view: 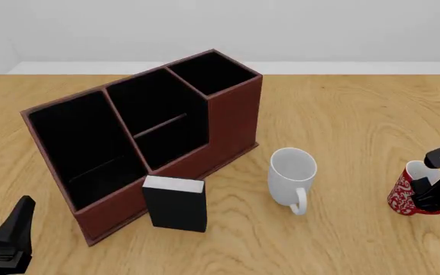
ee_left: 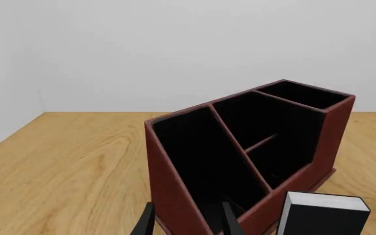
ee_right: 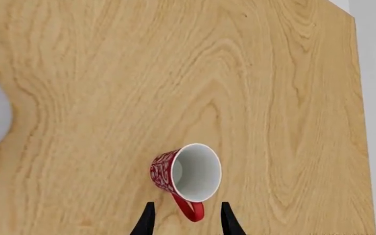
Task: Pick up the red mug and place it to the right of the caddy.
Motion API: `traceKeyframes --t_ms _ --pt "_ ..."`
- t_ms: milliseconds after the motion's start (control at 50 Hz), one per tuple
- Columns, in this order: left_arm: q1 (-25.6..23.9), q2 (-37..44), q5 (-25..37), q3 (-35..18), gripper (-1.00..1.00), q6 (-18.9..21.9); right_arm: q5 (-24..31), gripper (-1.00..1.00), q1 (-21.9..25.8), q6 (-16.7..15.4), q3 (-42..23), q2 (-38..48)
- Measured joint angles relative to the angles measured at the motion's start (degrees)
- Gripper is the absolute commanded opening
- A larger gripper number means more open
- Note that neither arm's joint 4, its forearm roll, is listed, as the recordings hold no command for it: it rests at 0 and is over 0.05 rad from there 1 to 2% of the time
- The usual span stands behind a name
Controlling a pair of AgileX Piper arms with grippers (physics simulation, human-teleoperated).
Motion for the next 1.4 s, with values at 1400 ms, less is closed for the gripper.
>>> traceKeyframes --t_ms 1400 --pt "0.0 0.0 0.0 0.0 1.00 0.0 -8.8 1.00 -5.9 -1.7 2.8 9.7"
